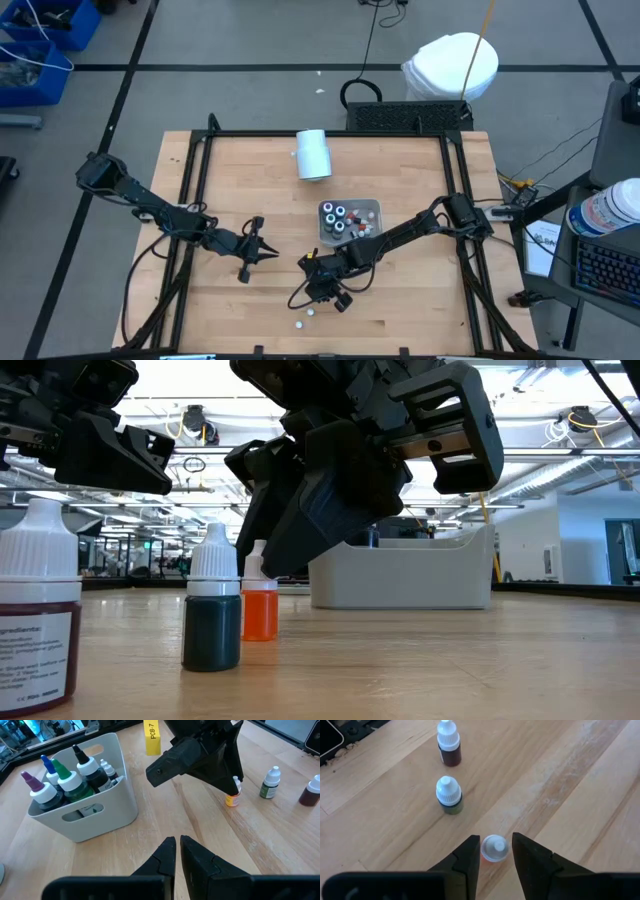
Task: Pick & Place food coloring
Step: Put the orange food coloring bottle into the gray bin
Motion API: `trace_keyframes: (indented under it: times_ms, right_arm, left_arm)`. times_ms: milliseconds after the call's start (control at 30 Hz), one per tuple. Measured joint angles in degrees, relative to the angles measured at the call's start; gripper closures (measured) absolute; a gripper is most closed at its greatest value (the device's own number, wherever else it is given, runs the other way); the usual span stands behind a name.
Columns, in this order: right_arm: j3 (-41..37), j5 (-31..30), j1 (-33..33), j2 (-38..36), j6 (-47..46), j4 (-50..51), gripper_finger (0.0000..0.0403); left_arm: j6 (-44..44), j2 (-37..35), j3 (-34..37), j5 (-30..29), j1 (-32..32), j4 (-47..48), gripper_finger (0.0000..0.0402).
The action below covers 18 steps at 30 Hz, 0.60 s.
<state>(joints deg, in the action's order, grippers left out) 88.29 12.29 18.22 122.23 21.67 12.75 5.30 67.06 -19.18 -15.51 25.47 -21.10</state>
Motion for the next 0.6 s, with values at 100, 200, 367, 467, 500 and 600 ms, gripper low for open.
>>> trace_keyframes:
  times_ms: [100,200,367,467,500,600]
  right_arm:
    - [0.0,0.0,0.0,0.0,0.0,0.0,0.0305]
    - [0.0,0.1,0.0,0.0,-0.6,0.0,0.0313]
    - [0.0,2.3,-0.2,0.0,-1.5,0.0,0.033]
    - [0.0,2.9,-0.2,0.0,-1.5,0.0,0.034]
    - [0.0,2.9,-0.2,0.0,-1.5,0.0,0.0342]
    - [0.0,2.9,-0.2,0.0,-1.5,0.0,0.0349]
  left_arm:
    - [0.0,0.0,0.0,0.0,0.0,0.0,0.0366]
    - [0.0,0.0,0.0,0.0,0.0,0.0,0.0366]
    - [0.4,0.0,0.0,0.0,0.0,0.0,0.0366]
    - [0.4,0.0,0.0,0.0,0.0,0.0,0.0366]
    - [0.4,0.0,0.0,0.0,0.0,-0.1,0.0366]
    - [0.2,0.0,0.0,0.0,0.0,-0.1,0.0366]
